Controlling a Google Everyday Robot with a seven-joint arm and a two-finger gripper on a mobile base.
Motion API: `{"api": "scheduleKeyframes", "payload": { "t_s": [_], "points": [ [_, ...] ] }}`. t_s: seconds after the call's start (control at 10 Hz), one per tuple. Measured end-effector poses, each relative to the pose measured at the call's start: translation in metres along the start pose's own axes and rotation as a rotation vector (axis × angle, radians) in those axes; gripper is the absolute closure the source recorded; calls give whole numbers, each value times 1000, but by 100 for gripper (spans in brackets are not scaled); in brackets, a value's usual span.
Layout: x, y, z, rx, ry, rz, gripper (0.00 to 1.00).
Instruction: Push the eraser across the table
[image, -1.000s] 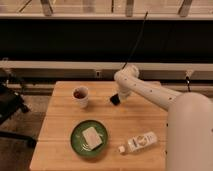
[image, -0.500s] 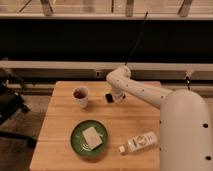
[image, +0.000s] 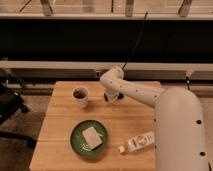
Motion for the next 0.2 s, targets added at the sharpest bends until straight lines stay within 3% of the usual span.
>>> {"api": "scheduleKeyframes", "payload": {
  "t_s": [0.2],
  "points": [
    [-3,-3,1,8,5,-12,100]
  ]
}}
